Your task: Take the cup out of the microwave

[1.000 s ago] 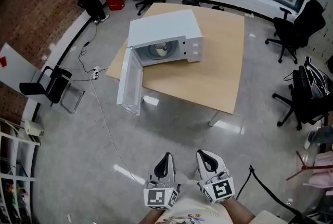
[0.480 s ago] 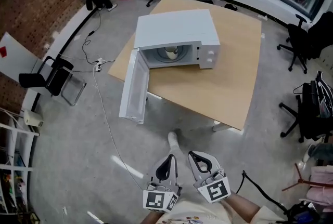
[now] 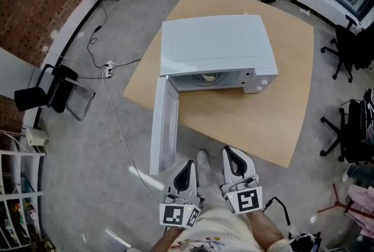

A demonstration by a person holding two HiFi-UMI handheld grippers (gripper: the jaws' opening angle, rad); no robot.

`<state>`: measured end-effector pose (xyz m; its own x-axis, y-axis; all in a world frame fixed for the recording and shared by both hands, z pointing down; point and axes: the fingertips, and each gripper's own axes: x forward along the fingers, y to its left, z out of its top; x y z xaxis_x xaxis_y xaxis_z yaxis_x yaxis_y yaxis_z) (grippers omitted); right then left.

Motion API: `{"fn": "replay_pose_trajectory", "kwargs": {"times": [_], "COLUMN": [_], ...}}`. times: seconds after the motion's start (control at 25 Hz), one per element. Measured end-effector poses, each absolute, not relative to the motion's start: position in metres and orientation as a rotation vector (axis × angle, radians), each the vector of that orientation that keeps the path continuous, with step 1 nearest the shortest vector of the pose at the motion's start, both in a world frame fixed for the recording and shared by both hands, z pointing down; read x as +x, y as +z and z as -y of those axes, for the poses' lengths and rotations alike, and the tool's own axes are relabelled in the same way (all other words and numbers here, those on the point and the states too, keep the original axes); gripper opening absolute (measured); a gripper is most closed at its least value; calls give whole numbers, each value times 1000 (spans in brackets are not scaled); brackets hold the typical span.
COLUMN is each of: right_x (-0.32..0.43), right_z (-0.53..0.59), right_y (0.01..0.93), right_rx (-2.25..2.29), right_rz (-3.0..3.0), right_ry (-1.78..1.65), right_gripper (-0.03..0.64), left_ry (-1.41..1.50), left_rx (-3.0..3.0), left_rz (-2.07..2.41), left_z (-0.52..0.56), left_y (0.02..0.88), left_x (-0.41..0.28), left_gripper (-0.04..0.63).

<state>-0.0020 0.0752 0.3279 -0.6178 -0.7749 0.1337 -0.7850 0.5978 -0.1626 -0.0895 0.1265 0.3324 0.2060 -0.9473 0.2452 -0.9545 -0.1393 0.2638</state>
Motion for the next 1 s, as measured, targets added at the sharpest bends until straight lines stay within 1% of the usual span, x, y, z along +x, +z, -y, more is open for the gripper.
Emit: {"fn": "replay_pose_trajectory", "kwargs": {"times": [0.28,0.44,0.68,0.72,0.76,0.88,1.0], "right_x": [4,8,-6,-11,-15,-22,-29], "right_z": [8,30,55,62,70,92,113], "right_y": [341,356,377,382,387,407,427], "right_rx": [1404,1374,1299,1275,1257,1234,1240], "right_rz": [2771,2770,2780,2786,2790,2788,2785], "right_ry": [373,359,278,257,244,228,213], "right_gripper": [6,6,10,74,121,152,164], "left_ry": [38,17,-3,-3,1,22,31], "left_rx": [2139,2117,2113,2114,2110,2090,2081], "left_rz": [1830,1844,1876,1889,1901,1928,1937], "left_z": [-58,-26,5,11,16,28,38], "left_y": [339,350,362,365,369,385,399], "left_x": [-81,-71,-74,-76,-78,-83,-89], "left_gripper": [2,2,2,2,2,2,3]}}
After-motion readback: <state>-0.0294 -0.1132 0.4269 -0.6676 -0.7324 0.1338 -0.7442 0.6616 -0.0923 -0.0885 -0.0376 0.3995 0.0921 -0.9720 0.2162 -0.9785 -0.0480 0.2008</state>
